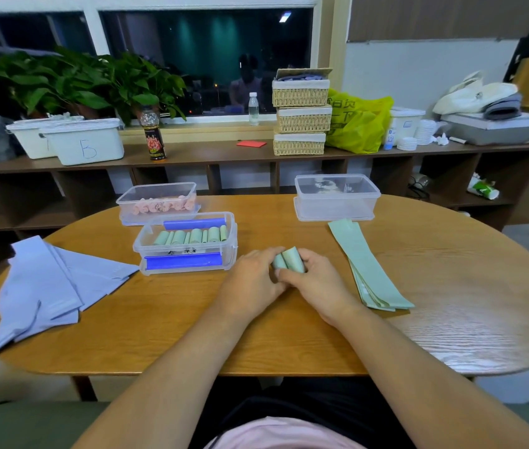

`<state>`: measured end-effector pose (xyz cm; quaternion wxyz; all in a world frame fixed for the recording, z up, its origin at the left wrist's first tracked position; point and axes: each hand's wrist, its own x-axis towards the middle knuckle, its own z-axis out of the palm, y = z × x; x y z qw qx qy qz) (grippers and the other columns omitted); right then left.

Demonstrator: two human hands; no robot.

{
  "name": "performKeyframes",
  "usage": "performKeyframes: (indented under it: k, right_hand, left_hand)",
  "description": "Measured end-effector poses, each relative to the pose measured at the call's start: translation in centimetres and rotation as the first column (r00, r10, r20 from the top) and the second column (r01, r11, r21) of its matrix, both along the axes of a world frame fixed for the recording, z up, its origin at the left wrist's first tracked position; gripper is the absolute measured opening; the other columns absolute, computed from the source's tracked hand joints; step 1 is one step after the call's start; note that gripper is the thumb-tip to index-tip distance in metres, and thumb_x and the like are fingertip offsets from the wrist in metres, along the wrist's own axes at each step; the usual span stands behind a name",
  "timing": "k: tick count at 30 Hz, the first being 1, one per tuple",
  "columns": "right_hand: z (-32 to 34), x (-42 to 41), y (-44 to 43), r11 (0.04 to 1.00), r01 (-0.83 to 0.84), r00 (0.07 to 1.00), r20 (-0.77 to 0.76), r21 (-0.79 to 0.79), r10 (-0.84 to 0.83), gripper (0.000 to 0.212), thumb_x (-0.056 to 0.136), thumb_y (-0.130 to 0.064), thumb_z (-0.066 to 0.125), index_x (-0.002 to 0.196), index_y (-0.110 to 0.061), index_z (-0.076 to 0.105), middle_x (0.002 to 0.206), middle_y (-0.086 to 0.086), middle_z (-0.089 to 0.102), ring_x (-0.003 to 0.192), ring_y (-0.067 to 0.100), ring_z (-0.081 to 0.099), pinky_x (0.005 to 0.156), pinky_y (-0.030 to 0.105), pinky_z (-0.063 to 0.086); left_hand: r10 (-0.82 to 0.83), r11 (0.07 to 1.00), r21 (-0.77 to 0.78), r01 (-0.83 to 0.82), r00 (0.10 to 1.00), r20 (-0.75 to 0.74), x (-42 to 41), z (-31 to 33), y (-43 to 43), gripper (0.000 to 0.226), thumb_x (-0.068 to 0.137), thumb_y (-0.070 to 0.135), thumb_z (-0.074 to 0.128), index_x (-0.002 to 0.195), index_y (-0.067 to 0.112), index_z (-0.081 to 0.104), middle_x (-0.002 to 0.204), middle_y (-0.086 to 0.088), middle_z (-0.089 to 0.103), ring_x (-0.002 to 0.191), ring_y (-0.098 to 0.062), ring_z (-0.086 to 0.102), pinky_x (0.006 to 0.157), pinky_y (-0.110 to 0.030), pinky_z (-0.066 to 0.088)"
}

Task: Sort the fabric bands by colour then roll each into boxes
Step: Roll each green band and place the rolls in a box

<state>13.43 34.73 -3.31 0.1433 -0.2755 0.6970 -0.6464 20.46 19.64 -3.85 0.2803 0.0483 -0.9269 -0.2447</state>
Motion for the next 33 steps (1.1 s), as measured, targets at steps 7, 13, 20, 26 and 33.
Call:
performKeyframes:
  k: [7,13,20,26,33]
  right_hand:
    - [1.3,-0.7,1.2,0.977,-0.072,0.935,0.327,-0.201,0.136,0.034,0.097,-0.012,0.075,0.130,-0.010,0.070,0.120,0.015,0.077,0.114,0.030,0.073,0.102,0.045,0.058]
    - [1.3,-0.8,1.4,0.970,-0.104,0.913,0.366,-0.221,0.181,0.036,0.098,-0.011,0.073,0.133,-0.010,0.069,0.123,0.014,0.076,0.115,0.027,0.073,0.100,0.040,0.058]
    - [0.9,-0.7,1.2,0.984,-0.033,0.954,0.289,-0.175,0.084,0.031,0.093,-0.013,0.080,0.124,-0.015,0.075,0.119,0.006,0.078,0.117,0.023,0.072,0.105,0.040,0.056]
    - [0.9,-0.6,1.1,0.990,0.054,0.972,0.232,-0.127,-0.024,0.027,0.091,-0.016,0.083,0.117,-0.015,0.075,0.109,0.004,0.081,0.108,0.022,0.075,0.104,0.045,0.057]
    - [1.1,-0.8,1.3,0.988,0.036,0.961,0.277,-0.153,0.008,0.023,0.097,-0.016,0.076,0.120,-0.014,0.077,0.114,0.007,0.079,0.112,0.022,0.074,0.106,0.043,0.057]
  left_hand:
    - [-0.099,0.985,0.128,0.112,0.990,-0.102,0.3,0.2,-0.2,0.064,0.082,0.038,0.089,0.139,0.031,0.059,0.133,0.021,0.062,0.126,-0.002,0.056,0.105,-0.031,0.051]
    - [-0.098,0.990,0.089,0.112,0.985,-0.145,0.4,0.4,0.0,0.052,0.082,0.036,0.087,0.128,0.031,0.064,0.121,0.021,0.064,0.116,-0.005,0.059,0.095,-0.032,0.054]
    - [-0.090,0.995,-0.042,0.086,0.989,-0.117,0.3,0.2,-0.2,0.052,0.086,0.026,0.081,0.134,0.023,0.062,0.128,0.011,0.063,0.119,-0.010,0.056,0.103,-0.032,0.049]
    - [-0.121,0.993,-0.008,0.121,0.987,-0.109,0.4,0.1,-0.2,0.061,0.087,0.020,0.079,0.142,0.026,0.054,0.136,0.012,0.056,0.127,-0.006,0.054,0.108,-0.031,0.049]
    - [-0.150,0.988,0.024,0.154,0.979,-0.136,0.5,0.2,-0.6,0.064,0.090,0.019,0.080,0.148,0.028,0.055,0.144,0.014,0.058,0.134,-0.003,0.052,0.109,-0.034,0.050]
